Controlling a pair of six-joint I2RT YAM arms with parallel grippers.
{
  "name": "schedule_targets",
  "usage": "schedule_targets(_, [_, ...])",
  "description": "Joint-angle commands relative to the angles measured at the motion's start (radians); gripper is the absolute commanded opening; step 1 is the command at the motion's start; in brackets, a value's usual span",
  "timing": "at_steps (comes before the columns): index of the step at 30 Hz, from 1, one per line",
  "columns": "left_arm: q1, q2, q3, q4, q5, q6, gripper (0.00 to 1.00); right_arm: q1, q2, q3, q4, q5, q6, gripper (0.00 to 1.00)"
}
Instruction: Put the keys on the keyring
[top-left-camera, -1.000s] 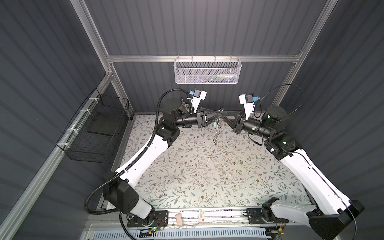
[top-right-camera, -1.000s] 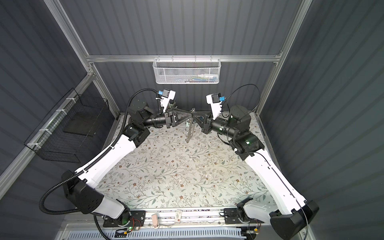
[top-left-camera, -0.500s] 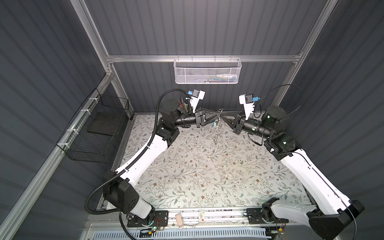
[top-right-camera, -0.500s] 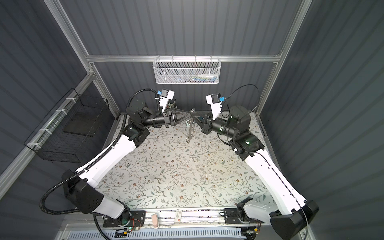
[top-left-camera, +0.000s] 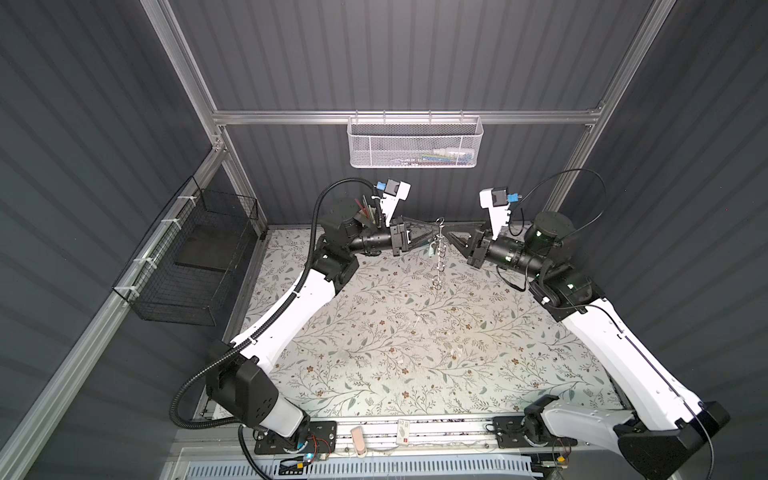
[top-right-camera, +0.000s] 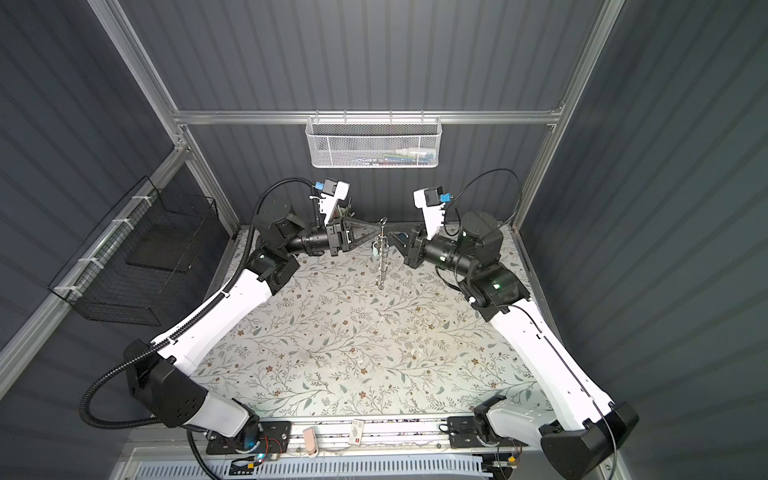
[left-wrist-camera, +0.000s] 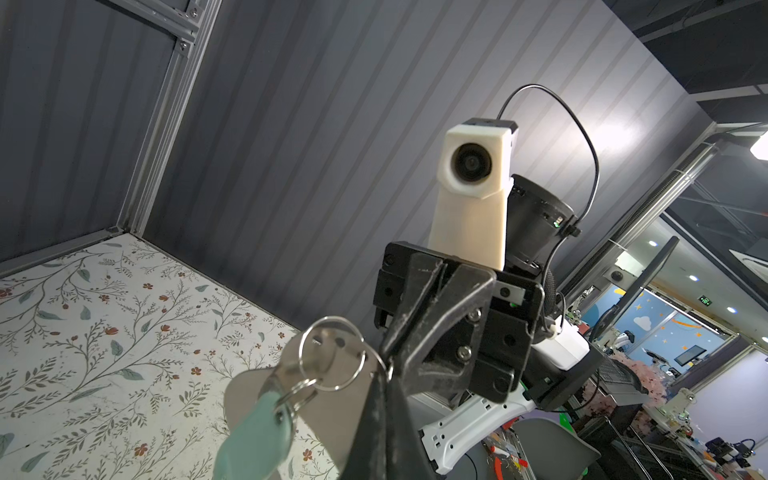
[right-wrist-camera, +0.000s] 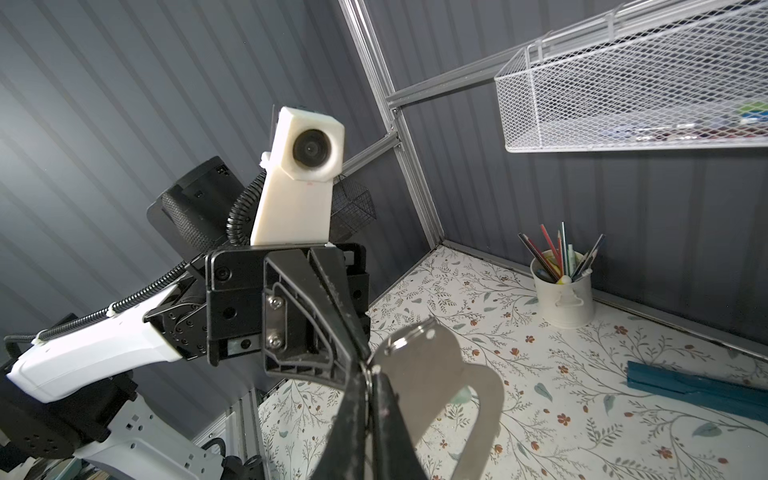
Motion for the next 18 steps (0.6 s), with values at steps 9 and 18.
schedule_targets(9, [-0.003,-0.026,0.097,-0.301,-0.021,0.275,0.0,-0.065,-0.005,0.017,-0.043,-0.11,0.076,0.3])
schedule_targets(18, [-0.003,0.006,0.291,-0.777,-0.127,0.688,0.0,-0.098,0.029,0.142,-0.309,-0.23,-0.056,0.3])
